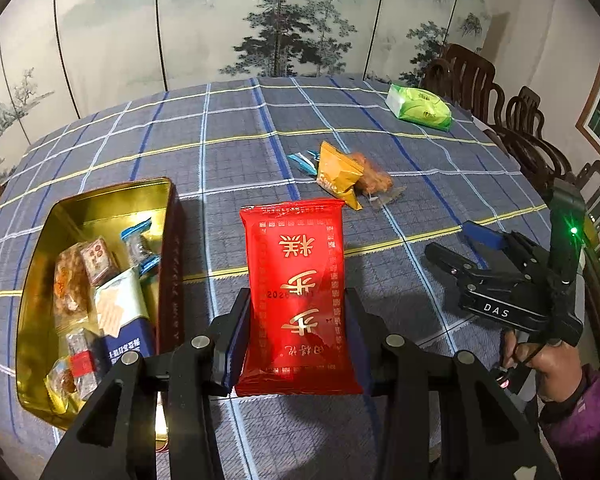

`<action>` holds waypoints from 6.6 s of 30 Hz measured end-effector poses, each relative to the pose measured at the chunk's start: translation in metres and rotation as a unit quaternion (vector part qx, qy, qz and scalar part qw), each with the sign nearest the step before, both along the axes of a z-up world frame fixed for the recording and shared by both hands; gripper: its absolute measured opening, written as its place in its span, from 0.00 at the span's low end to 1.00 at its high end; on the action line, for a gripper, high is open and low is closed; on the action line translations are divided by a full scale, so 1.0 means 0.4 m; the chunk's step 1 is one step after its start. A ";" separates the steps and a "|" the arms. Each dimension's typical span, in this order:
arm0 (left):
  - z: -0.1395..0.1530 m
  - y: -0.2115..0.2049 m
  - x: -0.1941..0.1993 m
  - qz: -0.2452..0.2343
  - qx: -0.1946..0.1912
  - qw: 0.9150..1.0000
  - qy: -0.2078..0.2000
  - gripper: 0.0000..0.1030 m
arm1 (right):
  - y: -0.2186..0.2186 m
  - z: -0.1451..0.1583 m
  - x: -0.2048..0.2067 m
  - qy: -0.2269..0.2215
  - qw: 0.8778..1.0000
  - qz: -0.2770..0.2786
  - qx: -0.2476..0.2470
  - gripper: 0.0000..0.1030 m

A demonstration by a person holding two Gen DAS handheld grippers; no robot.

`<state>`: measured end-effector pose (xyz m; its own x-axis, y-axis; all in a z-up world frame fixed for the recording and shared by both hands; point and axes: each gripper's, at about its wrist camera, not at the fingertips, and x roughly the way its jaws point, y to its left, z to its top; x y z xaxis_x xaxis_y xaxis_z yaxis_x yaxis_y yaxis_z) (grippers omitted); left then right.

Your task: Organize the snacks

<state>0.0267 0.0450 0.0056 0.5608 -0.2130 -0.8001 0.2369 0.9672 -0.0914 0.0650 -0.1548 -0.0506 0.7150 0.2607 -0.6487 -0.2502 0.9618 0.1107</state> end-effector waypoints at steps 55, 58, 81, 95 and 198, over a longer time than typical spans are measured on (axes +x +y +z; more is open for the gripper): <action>0.070 0.137 -0.067 0.055 -0.017 0.998 -0.034 0.39 | -0.098 -0.033 0.116 0.063 0.996 -0.066 -0.003 0.38; 0.072 0.160 -0.069 0.064 -0.016 0.997 -0.037 0.39 | -0.100 -0.033 0.116 0.063 0.996 -0.067 -0.009 0.38; 0.027 0.315 -0.010 0.105 0.019 0.994 -0.035 0.39 | -0.083 -0.034 0.116 0.061 0.995 -0.070 -0.033 0.39; -0.005 0.353 0.052 0.110 0.044 0.993 -0.023 0.39 | -0.078 -0.034 0.116 0.061 0.995 -0.070 -0.035 0.39; 0.040 0.474 -0.149 0.189 0.038 0.980 -0.045 0.65 | 0.408 0.154 0.008 0.099 0.981 0.135 0.100 0.39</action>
